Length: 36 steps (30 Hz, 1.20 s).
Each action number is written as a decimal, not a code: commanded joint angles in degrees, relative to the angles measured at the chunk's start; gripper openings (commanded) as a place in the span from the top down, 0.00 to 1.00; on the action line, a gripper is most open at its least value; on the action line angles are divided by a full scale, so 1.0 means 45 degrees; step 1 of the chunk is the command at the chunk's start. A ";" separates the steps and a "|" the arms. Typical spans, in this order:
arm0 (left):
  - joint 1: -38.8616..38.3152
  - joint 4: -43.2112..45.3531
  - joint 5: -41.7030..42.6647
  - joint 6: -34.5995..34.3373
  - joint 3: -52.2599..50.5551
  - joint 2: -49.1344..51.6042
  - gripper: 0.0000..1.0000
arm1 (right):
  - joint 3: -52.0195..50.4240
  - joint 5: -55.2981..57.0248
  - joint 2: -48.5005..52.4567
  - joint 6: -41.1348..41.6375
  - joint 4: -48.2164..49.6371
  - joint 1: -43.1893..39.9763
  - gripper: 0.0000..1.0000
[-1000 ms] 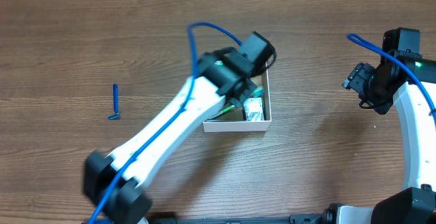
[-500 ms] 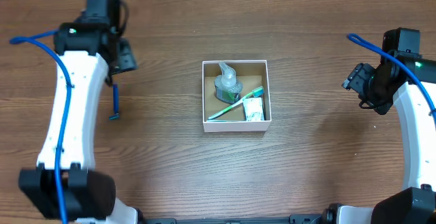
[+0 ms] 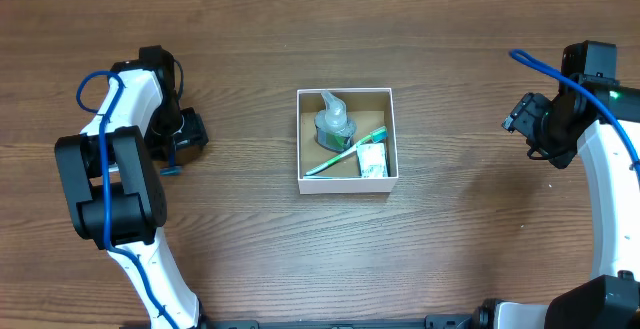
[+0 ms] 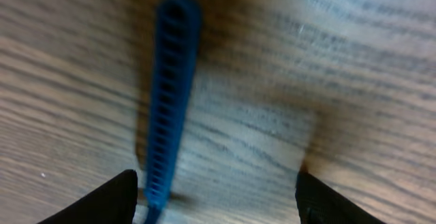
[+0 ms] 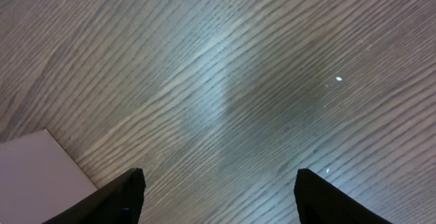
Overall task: Pack container
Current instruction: 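Grasp the blue razor with the left gripper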
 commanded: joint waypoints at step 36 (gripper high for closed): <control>-0.2011 -0.0160 0.0233 0.0559 0.0758 -0.2657 0.96 | -0.0029 -0.0015 -0.0078 -0.0049 0.0068 0.0000 0.27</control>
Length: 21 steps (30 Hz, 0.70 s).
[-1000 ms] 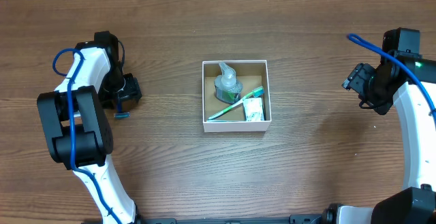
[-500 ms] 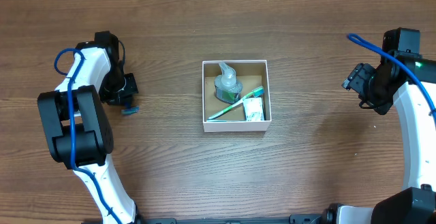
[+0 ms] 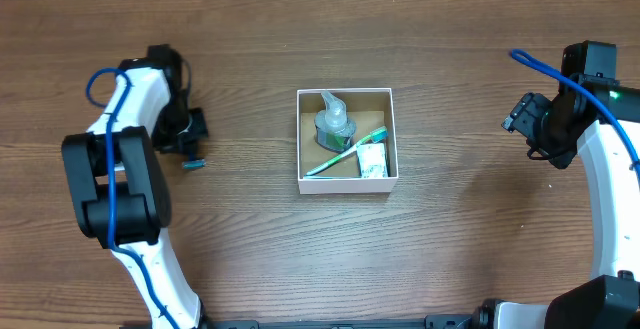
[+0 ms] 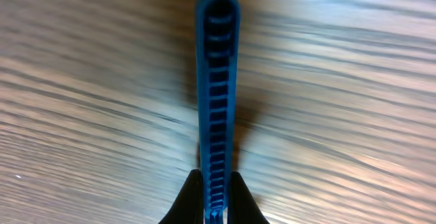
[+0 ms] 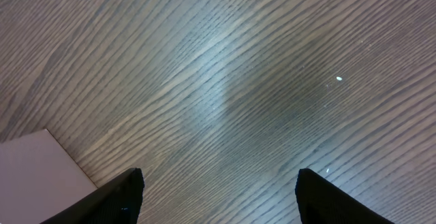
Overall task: Pack container
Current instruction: 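Grasp the blue razor with the left gripper, then place the blue razor into the box and open the left gripper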
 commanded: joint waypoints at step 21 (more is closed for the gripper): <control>-1.0074 0.1166 0.0189 0.1724 0.0563 -0.2793 0.96 | -0.0029 -0.0019 -0.0078 -0.0039 0.0160 0.0000 0.26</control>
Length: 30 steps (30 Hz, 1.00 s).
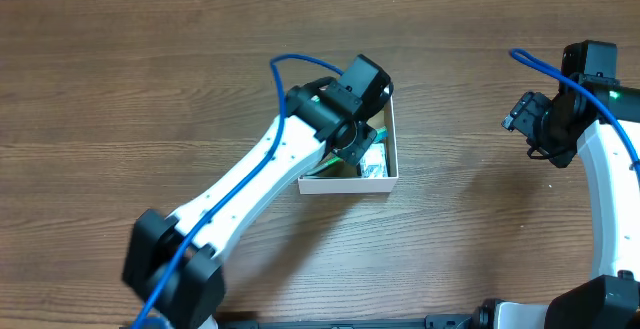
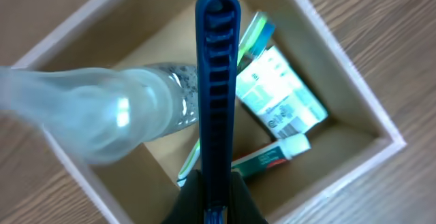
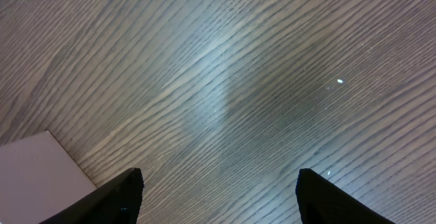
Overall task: Pack container
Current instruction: 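Place the blue razor into the box and open the left gripper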
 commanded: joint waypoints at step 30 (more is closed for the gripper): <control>0.4765 -0.0520 -0.1506 -0.3065 0.0170 -0.3541 0.41 | -0.0024 -0.0437 -0.0078 -0.1846 0.2380 0.2982 0.00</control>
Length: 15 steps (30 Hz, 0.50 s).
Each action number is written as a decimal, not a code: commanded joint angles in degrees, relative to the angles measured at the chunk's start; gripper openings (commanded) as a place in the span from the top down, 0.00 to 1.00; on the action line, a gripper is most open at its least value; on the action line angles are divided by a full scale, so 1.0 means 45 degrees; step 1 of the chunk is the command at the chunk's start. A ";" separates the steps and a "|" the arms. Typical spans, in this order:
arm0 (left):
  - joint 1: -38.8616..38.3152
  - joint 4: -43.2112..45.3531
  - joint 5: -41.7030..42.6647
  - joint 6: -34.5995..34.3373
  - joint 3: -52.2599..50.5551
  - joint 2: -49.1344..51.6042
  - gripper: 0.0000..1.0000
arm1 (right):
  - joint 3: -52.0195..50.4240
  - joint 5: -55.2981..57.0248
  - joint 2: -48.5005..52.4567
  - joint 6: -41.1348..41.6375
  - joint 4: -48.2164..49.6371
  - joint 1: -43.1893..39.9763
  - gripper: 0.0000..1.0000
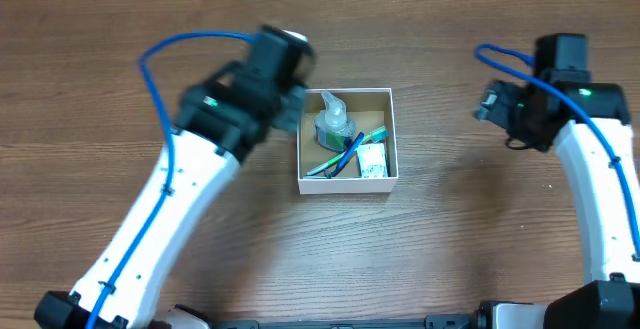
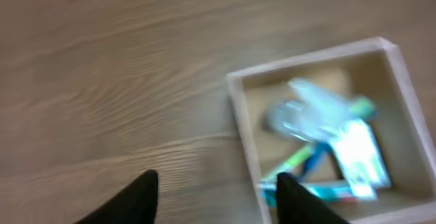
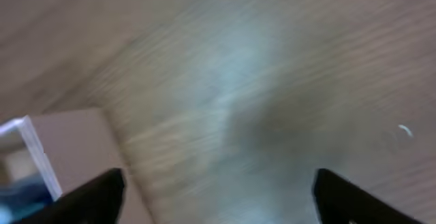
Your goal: Pack container
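Observation:
The white box (image 1: 346, 184) stands mid-table and holds a clear bottle (image 1: 334, 122), a green toothbrush (image 1: 375, 134), a small carton (image 1: 372, 162) and a blue ribbed-handled tool (image 1: 352, 153) lying slantwise across the toothbrush. My left gripper (image 1: 292, 109) hovers open just left of the box. In the left wrist view it (image 2: 221, 203) is empty, with the box (image 2: 238, 115) and the blue tool (image 2: 315, 159) to the right. My right gripper (image 1: 492, 104) is open to the right of the box. In its own blurred view it (image 3: 221, 197) holds nothing.
Bare wooden tabletop (image 1: 480, 229) surrounds the box on all sides. A corner of the box (image 3: 68, 149) shows at the lower left of the right wrist view. The left arm reaches across the table's left half.
My left gripper was shut on the blue tool above the box; now it is open left of the box and the tool lies inside. The right arm has moved left, nearer the box.
At first my left gripper stood open around the blue tool on the table at the far left. Then it was shut on the tool there. After that it held the tool over the box. Now the tool lies in the box and the gripper is empty.

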 commanded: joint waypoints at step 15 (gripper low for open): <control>0.5299 -0.0321 0.1044 -0.1039 0.0165 0.0364 0.00 | -0.0029 0.0087 -0.0670 -0.1161 0.2142 0.1783 0.00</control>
